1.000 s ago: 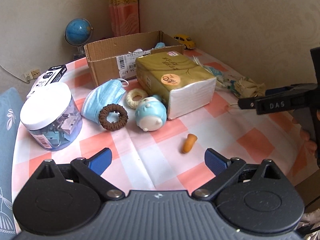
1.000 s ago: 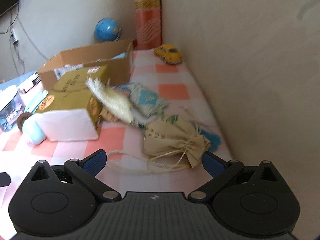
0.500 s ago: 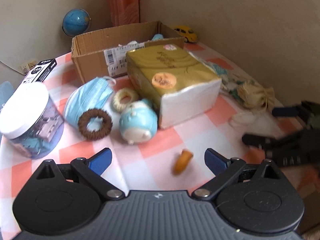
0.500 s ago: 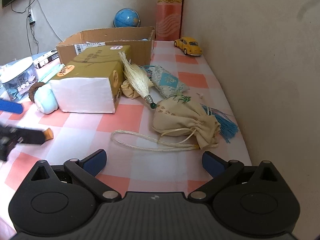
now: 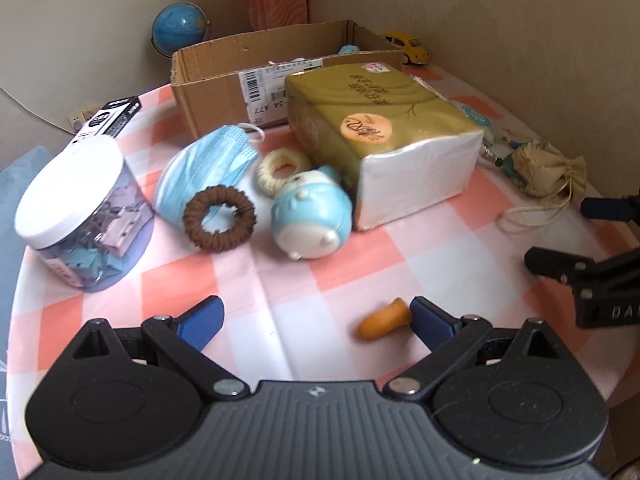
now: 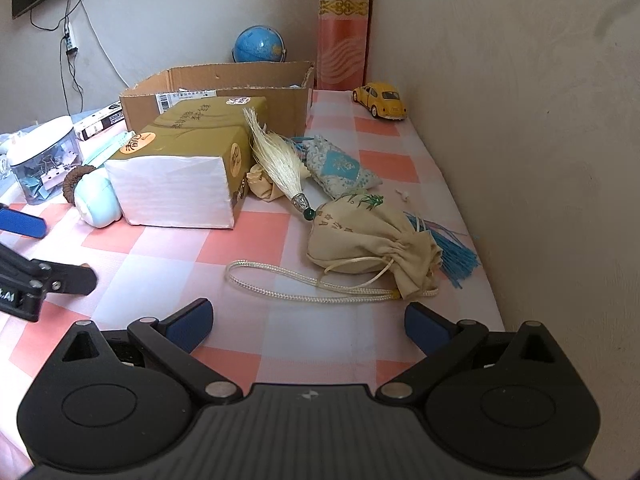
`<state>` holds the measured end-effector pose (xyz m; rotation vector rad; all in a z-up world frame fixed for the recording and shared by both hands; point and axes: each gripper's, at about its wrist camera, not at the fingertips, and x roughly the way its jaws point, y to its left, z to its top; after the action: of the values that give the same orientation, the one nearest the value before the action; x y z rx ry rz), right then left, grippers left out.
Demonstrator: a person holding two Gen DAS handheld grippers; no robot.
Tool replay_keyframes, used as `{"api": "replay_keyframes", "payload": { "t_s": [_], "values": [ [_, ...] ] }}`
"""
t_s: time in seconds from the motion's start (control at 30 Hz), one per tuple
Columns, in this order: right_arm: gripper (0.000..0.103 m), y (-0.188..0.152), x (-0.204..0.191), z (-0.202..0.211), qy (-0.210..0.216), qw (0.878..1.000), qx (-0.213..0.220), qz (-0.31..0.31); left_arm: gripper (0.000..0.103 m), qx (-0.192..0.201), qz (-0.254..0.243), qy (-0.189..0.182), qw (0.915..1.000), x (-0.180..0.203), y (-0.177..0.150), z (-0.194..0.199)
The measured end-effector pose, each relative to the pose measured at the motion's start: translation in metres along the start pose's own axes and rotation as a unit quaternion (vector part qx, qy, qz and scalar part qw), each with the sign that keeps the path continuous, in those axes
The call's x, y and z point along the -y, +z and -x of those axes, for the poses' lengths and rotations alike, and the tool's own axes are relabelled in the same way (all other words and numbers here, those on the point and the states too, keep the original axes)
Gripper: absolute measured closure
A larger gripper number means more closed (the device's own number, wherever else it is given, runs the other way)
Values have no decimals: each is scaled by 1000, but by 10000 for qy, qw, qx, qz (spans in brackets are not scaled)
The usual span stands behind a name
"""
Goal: Organize soft objects
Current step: 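Grasp the orange rubber nipple with the left tool, then grasp the beige drawstring pouch with the right tool while the left tool holds the nipple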
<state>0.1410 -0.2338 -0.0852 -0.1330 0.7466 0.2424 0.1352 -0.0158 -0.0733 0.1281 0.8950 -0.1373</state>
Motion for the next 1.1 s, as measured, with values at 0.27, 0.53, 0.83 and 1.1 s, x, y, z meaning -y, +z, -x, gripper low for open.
{"api": "replay_keyframes", "payload": {
  "t_s": [0.27, 0.53, 0.83, 1.1],
  "values": [
    [0, -1, 0, 1, 2, 10000, 60, 4, 49, 180, -178, 46, 9997, 8, -8, 16],
    [0, -3, 0, 1, 28, 9999, 105, 28, 72, 319, -499, 28, 9982, 27, -6, 17],
    [0, -3, 11, -1, -171, 9997, 129, -135, 78, 297, -441, -33, 9986, 28, -9, 18],
    [0, 11, 19, -15, -243, 9995, 63, -206, 78, 302, -405, -76, 9987, 27, -8, 17]
  ]
}}
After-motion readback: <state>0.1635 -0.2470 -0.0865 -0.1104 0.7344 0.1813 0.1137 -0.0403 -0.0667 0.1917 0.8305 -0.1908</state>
